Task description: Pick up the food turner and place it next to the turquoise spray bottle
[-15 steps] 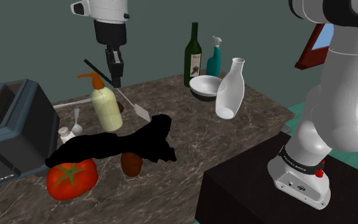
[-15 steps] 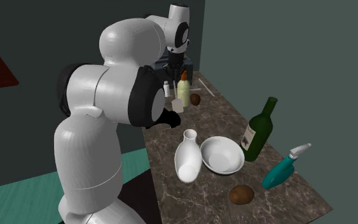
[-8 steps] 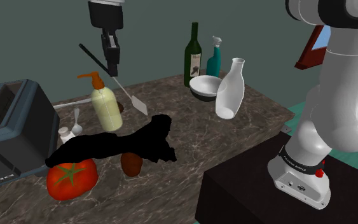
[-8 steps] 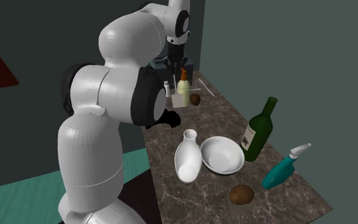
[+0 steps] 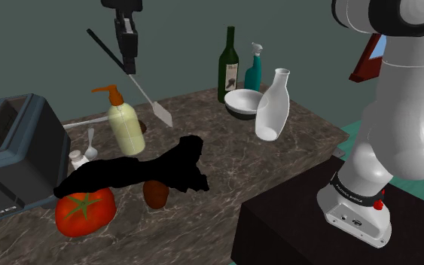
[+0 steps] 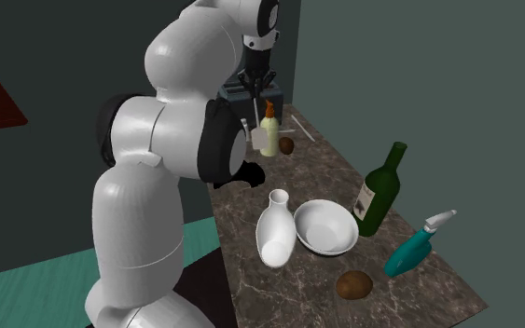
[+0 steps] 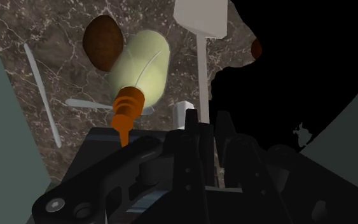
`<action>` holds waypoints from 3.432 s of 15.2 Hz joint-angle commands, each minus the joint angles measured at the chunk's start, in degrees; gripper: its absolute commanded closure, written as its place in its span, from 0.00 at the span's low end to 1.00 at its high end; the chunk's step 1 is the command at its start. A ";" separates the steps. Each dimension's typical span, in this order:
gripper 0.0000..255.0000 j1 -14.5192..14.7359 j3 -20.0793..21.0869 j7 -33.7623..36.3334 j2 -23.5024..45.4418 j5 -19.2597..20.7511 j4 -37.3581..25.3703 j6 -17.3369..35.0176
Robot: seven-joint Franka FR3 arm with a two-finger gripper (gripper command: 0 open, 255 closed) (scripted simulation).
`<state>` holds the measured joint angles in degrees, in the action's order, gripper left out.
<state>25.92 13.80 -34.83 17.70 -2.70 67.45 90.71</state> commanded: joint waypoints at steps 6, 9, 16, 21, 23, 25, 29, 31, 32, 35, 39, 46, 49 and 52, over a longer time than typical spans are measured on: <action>1.00 -2.75 -0.68 -2.85 -5.72 -1.77 4.83 -1.11; 1.00 -5.31 -1.96 -6.48 -12.35 -3.70 13.40 0.57; 1.00 -9.61 -6.24 -15.18 -24.80 -6.43 27.90 1.61; 1.00 -12.01 -9.99 -21.36 -31.85 -6.81 35.19 0.92; 1.00 -12.89 -11.62 -23.81 -34.29 -6.63 37.54 0.43; 1.00 -13.78 -13.30 -26.27 -36.53 -6.28 39.60 -0.14; 1.00 -15.58 -16.81 -31.21 -40.38 -5.13 42.88 -1.46; 1.00 -16.48 -18.63 -33.71 -41.99 -4.37 44.12 -2.19; 1.00 -16.93 -19.56 -34.97 -42.71 -3.95 44.63 -2.56; 1.00 -18.31 -22.42 -38.79 -44.54 -2.55 45.80 -3.68; 1.00 -20.10 -26.40 -44.02 -46.16 -0.45 46.46 -5.17; 1.00 -22.91 -33.89 -53.62 -46.66 3.37 45.19 -7.50; 1.00 -23.96 -37.31 -57.98 -45.91 4.84 43.72 -8.35; 1.00 -24.61 -39.62 -60.86 -45.39 5.79 43.49 -8.10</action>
<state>1.51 -25.32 -94.98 -27.57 2.79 110.69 82.47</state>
